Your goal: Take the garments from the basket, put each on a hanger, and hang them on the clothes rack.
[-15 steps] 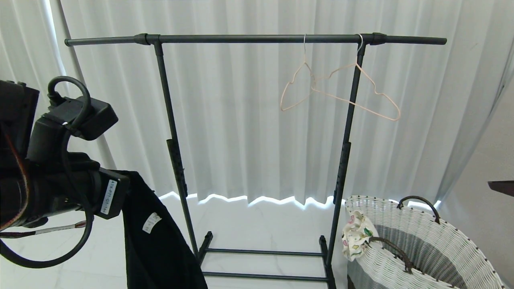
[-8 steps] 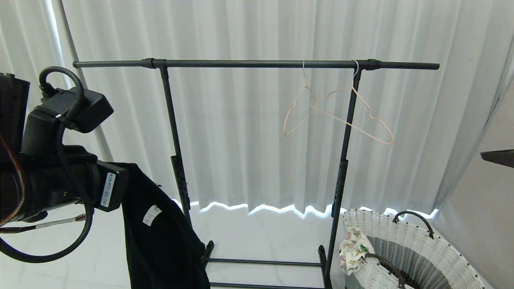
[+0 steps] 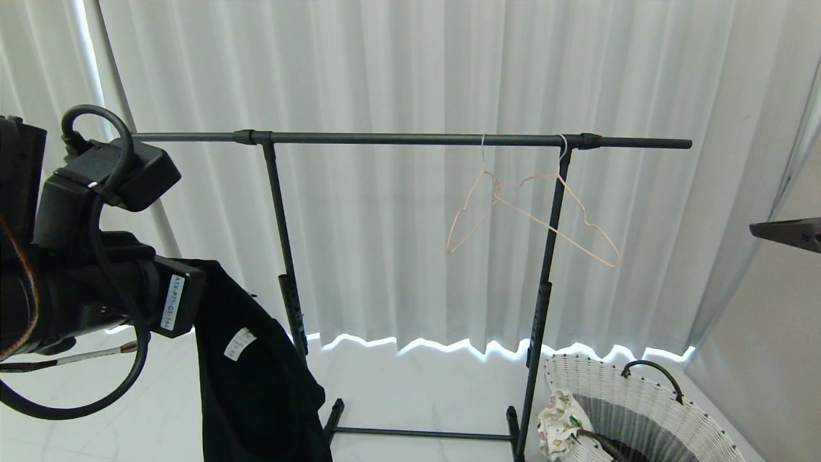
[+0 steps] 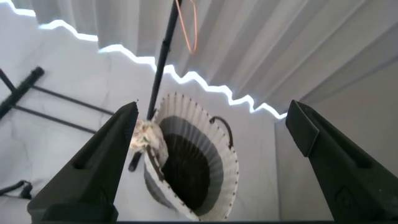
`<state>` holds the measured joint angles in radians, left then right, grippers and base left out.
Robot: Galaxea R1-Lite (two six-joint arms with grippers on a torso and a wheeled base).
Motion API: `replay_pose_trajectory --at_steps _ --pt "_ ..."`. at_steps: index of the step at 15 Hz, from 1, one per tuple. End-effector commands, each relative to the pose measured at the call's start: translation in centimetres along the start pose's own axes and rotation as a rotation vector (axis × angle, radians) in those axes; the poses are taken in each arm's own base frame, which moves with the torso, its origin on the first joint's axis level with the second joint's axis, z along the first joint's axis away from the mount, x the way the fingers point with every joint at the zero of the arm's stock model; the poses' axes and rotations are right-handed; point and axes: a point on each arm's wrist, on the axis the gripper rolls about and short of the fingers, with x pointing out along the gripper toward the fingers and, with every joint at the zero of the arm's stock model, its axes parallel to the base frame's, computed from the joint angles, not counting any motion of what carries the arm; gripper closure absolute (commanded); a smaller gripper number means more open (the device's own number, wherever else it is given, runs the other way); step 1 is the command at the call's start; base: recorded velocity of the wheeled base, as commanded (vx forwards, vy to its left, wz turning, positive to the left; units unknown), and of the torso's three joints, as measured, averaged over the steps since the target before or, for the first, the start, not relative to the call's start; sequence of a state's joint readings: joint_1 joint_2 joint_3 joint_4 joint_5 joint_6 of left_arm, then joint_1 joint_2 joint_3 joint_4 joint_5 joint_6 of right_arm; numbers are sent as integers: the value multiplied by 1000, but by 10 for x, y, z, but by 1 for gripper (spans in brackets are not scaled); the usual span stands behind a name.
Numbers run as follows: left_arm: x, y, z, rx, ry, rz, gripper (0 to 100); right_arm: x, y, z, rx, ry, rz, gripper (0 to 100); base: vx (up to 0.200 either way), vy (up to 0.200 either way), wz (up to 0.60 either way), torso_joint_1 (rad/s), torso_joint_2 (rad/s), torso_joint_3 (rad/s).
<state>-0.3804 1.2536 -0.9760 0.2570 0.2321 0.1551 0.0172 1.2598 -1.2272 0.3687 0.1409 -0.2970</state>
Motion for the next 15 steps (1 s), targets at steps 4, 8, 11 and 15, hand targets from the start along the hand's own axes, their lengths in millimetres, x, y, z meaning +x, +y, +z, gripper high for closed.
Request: replay_pose_trajectory --at_steps 4,8,11,15 --pt "1 1 -1 -4 6 7 100 14 -3 3 2 -4 5 0 150 0 0 64 -150 -79" --pt "0 2 -1 -6 4 7 100 17 -3 4 1 -6 6 0 200 0 0 16 -6 -5" --pt "1 1 -1 -4 6 7 100 20 -3 3 6 0 13 0 200 0 0 4 1 1" --pt "1 2 0 -4 4 7 100 29 -4 7 24 -15 86 0 200 0 0 -1 6 2"
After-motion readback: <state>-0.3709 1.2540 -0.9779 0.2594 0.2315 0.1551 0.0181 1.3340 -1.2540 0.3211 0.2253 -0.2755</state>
